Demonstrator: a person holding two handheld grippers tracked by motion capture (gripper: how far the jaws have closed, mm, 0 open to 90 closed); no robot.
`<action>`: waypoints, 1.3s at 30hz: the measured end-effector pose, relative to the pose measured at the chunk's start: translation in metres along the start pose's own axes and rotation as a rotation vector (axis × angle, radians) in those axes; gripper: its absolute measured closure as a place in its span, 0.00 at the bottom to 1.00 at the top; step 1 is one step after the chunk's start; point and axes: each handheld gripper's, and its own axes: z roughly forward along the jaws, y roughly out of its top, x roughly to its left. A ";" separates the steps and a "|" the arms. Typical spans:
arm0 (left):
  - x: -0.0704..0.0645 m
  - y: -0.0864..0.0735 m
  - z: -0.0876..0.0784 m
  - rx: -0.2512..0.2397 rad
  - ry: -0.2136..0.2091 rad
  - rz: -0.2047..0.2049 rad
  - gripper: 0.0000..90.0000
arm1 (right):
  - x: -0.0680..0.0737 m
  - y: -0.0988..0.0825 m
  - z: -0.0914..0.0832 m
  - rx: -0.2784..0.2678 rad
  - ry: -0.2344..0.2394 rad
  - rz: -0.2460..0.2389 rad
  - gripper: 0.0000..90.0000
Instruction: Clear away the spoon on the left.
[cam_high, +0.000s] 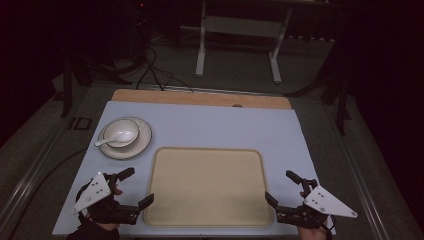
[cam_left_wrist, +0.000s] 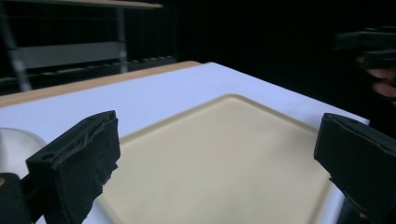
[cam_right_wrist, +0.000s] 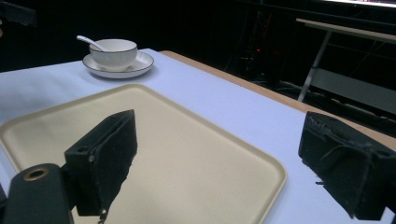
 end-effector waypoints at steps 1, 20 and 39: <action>-0.002 0.000 0.002 0.020 -0.023 0.004 0.01 | 0.000 0.000 0.000 -0.013 0.010 -0.010 0.13; -0.006 0.005 0.003 0.122 -0.107 -0.014 0.01 | 0.000 0.002 0.006 -0.010 0.045 -0.018 0.13; -0.019 0.048 -0.006 0.139 -0.147 0.071 0.02 | 0.007 0.003 0.012 -0.002 0.054 -0.053 0.13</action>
